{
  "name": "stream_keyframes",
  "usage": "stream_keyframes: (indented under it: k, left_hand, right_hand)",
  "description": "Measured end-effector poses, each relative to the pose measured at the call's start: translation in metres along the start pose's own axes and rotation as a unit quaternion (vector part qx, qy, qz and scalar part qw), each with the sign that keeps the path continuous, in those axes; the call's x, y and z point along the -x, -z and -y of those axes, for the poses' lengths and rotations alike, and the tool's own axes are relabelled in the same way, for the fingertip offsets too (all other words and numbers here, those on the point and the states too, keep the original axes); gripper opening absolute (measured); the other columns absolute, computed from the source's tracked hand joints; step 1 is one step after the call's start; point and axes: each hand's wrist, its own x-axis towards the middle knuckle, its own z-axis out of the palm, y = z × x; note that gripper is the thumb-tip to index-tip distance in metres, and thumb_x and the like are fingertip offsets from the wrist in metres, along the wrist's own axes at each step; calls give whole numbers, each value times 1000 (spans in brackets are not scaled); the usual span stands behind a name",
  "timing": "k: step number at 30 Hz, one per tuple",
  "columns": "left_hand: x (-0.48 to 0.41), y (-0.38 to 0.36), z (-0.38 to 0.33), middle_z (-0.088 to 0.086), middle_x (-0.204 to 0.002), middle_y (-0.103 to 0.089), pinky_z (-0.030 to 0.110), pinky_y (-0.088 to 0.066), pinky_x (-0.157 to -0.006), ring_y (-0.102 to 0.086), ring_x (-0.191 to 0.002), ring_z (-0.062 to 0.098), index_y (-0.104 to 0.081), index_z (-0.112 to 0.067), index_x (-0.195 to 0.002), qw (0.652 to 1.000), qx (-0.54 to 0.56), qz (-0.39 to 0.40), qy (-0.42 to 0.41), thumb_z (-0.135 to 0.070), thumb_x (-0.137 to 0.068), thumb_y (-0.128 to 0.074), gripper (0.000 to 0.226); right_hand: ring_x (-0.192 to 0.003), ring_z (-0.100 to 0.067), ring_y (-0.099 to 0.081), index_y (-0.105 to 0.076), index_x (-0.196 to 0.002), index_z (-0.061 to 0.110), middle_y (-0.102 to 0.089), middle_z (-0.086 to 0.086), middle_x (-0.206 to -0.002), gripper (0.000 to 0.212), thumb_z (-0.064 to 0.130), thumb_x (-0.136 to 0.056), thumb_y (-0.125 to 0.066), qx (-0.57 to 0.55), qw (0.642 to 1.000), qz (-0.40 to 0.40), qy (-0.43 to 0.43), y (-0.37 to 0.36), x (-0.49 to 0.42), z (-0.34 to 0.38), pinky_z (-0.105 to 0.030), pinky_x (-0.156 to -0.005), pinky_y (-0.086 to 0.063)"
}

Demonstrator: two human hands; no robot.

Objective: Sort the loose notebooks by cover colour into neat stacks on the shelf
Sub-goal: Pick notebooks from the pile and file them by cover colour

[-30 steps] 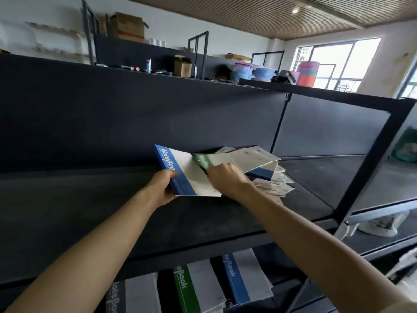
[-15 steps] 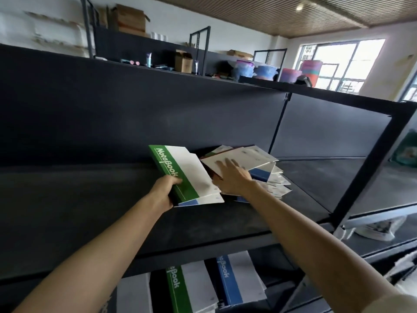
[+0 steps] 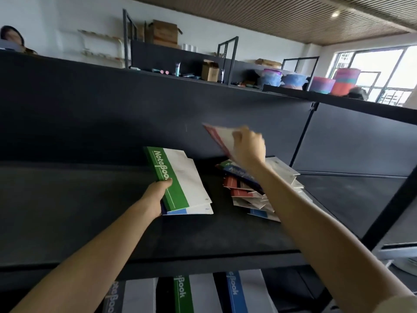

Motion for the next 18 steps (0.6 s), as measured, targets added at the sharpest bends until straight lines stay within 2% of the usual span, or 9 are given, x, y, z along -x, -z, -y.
stream_keyframes:
  k: [2,3,5,7,8,10,13,15,18]
  left_hand:
    - [1,5,-3,10,-98,-61,36,-47,-70,-58,-85,26,-52,-5,-125,1000,-8,-10,-2,-22,-95,-54,34]
    - [3,7,-4,8,-89,-60,33,-47,-63,-58,-79,24,-52,-6,-124,1000,-12,-15,-3,-23,-96,-53,33]
    - [7,12,-7,6,-81,-58,31,-44,-57,-57,-73,22,-53,-6,-121,1000,-23,-15,-6,-24,-96,-52,31]
    - [10,17,-10,7,-84,-59,33,-44,-58,-58,-81,24,-52,-5,-118,999,-29,-8,-15,-26,-97,-51,30]
    - [11,19,-10,7,-89,-59,33,-45,-59,-58,-86,25,-51,-7,-115,999,-32,-4,-20,-28,-97,-50,28]
    - [14,24,-12,9,-97,-60,33,-46,-61,-58,-89,25,-50,-10,-110,999,-41,3,-20,-32,-97,-50,26]
    - [12,27,-11,12,-96,-66,38,-50,-70,-64,-86,28,-56,-5,-110,997,-57,46,-8,-37,-95,-51,35]
    - [11,23,-9,12,-96,-67,38,-50,-69,-65,-85,27,-56,-6,-111,993,-86,77,-9,-30,-94,-55,30]
    - [8,17,0,11,-107,-63,38,-48,-80,-61,-92,27,-49,-8,-126,985,-150,86,-21,-21,-90,-61,40]
  right_hand:
    - [-74,-29,-58,-64,-101,1,-66,-15,-86,23,12,-95,-45,-124,988,-97,4,15,-11,18,-27,-61,-39]
    - [-74,-24,-54,-63,-103,0,-64,-12,-86,24,10,-96,-44,-171,979,-111,-14,19,-17,23,-25,-61,-36]
    - [-79,-18,-48,-61,-107,-1,-55,-6,-87,25,8,-96,-40,-227,967,-78,-85,16,-27,25,-21,-59,-31]
    - [-78,-20,-41,-55,-85,2,-48,-4,-78,21,6,-95,-37,-225,961,-16,-162,0,-32,19,-28,-55,-26]
    - [-77,-21,-38,-45,-71,7,-42,-3,-69,25,6,-94,-37,-210,959,12,-191,-10,-30,16,-30,-55,-25]
    - [-75,-24,-39,-34,-65,11,-36,-2,-64,30,7,-94,-37,-188,953,60,-229,-31,-18,8,-27,-61,-31]
    - [-90,-33,-55,-55,-96,0,-59,-14,-89,16,9,-96,-41,-179,948,104,-243,-58,4,6,-31,-71,-40]
    - [-101,-35,-57,-54,-114,-3,-61,-21,-111,26,7,-95,-40,-182,945,120,-243,-71,11,14,-35,-78,-44]
    - [-89,-29,-49,-49,-121,-3,-58,-21,-116,34,-1,-91,-35,-167,950,155,-214,-77,13,24,-30,-71,-39]
